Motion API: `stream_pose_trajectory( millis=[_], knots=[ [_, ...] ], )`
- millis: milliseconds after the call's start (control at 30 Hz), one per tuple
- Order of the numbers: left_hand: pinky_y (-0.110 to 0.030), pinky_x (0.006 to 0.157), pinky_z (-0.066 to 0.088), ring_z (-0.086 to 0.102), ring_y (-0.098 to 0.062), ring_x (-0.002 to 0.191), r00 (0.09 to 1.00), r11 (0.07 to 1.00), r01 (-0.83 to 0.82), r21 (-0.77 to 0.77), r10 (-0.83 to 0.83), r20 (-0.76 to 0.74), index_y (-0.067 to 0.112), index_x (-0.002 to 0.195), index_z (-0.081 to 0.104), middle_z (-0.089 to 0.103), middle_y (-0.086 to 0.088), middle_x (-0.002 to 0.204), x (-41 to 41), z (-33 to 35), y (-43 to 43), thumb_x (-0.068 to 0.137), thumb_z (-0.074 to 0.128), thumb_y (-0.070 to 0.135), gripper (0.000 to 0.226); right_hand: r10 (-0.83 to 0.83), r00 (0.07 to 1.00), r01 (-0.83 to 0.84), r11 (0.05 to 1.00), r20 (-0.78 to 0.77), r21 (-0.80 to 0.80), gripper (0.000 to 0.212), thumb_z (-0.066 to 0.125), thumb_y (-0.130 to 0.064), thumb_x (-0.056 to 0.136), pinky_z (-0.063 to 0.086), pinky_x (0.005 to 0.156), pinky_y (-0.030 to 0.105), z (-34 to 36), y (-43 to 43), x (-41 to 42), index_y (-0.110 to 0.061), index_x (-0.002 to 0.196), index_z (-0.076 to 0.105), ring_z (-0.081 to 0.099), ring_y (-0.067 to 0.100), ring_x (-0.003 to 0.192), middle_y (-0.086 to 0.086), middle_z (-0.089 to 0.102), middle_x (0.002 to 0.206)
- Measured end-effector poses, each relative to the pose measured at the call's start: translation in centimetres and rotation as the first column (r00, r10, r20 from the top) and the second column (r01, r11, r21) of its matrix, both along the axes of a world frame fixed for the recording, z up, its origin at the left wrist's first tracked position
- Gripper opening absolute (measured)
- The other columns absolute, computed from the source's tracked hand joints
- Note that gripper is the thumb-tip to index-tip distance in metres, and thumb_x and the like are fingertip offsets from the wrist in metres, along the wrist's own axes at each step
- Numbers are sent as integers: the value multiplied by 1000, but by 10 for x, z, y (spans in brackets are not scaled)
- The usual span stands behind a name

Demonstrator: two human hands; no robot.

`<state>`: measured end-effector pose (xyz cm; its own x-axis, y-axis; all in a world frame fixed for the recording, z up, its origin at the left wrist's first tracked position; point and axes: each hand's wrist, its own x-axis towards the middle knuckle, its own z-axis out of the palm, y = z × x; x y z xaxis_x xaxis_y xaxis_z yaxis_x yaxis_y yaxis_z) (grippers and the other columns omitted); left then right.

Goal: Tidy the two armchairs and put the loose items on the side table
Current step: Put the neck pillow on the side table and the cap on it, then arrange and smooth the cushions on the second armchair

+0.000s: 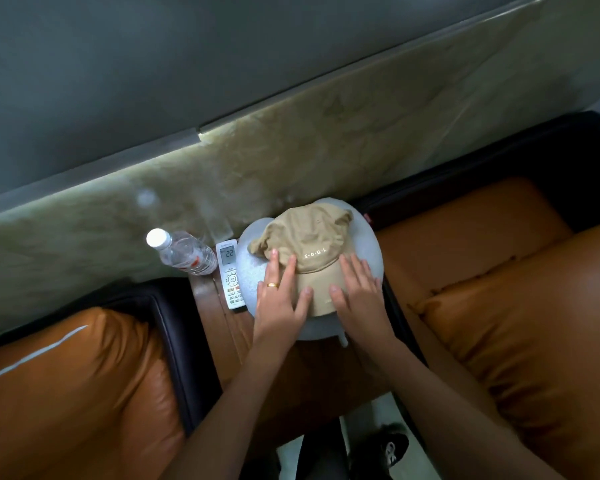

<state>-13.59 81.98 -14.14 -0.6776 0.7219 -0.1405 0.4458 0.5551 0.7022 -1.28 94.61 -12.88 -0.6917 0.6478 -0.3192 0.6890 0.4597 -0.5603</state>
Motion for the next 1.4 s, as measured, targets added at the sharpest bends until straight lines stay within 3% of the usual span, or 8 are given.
stream_pose_trajectory(
  millis=[200,433,600,733,933,1133,1267,1400],
  knots=[
    [-33,108,40,37,-19,143,997,995,-68,-73,70,27,31,151,38,22,0,165,23,13,-19,94,61,26,62,-41,999,38,996,-25,-85,56,38,-35,106,17,123,52,15,-14,69,-23,158,23,8,21,155,2,18,167],
    [-24,111,24,32,-17,146,980,984,16,-175,19,198,22,148,44,32,-5,160,119,12,-81,90,60,13,61,-74,997,75,972,10,-221,60,44,-34,105,12,122,31,21,-80,208,-25,159,21,4,17,155,-3,14,167],
    [-18,108,24,35,-19,146,979,962,57,-266,-1,205,22,149,45,36,-6,158,224,32,-115,90,62,8,63,-32,997,53,952,75,-302,62,43,-35,104,11,124,33,28,-129,322,-29,160,16,2,18,155,-4,10,168],
    [-24,115,27,29,-17,148,966,951,146,-272,-78,245,25,153,37,29,-2,162,317,50,-126,96,58,16,61,-49,998,60,943,43,-328,61,45,-32,104,11,123,31,46,-143,418,-27,159,19,8,18,155,-3,16,167],
    [-32,118,31,27,-15,149,949,953,237,-187,-185,256,32,154,35,26,4,163,411,76,-91,99,54,24,58,-200,980,192,953,-10,-234,55,48,-28,103,30,105,18,85,-107,510,-22,156,32,44,14,132,0,48,143],
    [-26,118,25,31,-14,146,950,963,263,-49,-250,188,22,150,42,39,-1,157,462,98,-29,100,54,21,52,-238,966,225,966,-101,-129,50,51,-25,102,27,110,20,113,-58,545,-23,151,41,40,12,139,-4,47,148],
    [-34,120,20,13,-17,152,952,954,301,-17,-299,65,29,153,35,20,1,164,475,109,18,101,51,34,55,-276,954,274,961,-116,-32,47,56,-19,99,25,107,17,122,-14,556,-19,146,49,44,16,136,1,53,145],
    [-41,122,20,2,-18,154,920,920,392,-13,-393,-9,33,155,29,10,2,167,478,118,80,100,49,42,59,-350,926,357,934,-141,29,47,58,-17,98,29,115,28,130,44,565,-19,144,49,42,19,139,3,51,147]
  ],
)
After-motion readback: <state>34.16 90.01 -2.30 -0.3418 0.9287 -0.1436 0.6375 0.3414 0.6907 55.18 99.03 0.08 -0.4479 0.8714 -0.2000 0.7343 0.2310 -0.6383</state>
